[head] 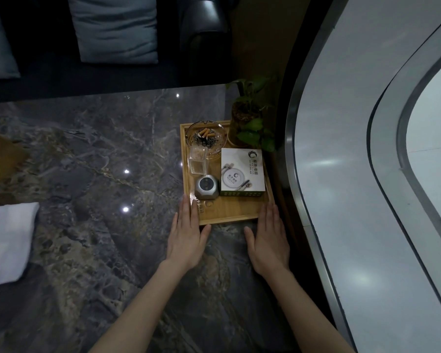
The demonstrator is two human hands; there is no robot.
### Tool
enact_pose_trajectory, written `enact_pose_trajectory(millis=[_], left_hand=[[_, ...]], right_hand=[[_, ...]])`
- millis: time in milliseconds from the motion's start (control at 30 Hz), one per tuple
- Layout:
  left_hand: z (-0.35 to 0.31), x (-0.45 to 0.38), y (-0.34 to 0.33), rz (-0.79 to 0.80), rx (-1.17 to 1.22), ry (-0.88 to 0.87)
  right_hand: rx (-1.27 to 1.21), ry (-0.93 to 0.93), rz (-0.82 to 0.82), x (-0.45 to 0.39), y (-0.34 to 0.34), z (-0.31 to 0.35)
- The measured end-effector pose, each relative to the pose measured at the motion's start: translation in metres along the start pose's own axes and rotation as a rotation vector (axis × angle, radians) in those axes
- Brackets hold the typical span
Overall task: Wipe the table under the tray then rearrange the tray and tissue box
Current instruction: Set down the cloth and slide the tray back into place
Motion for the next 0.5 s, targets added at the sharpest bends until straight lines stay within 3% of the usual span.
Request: enact_pose_trajectory(millis=[500], left_hand=[[-0.014, -0.003, -0.001, -0.023, 0.079, 0.034]], right_hand=[[0.079, -0.086, 0.012, -0.007, 0.011, 0.009]])
Point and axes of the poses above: each hand's wrist, its own x-axis away from the middle knuckle, its own y-axis out of the back of the hand, z = x × y, the point moved 6 cm from there along -x, towards the middle knuckle, and after that the axes turned 11 degrees about -y, right-handed, at the moved point
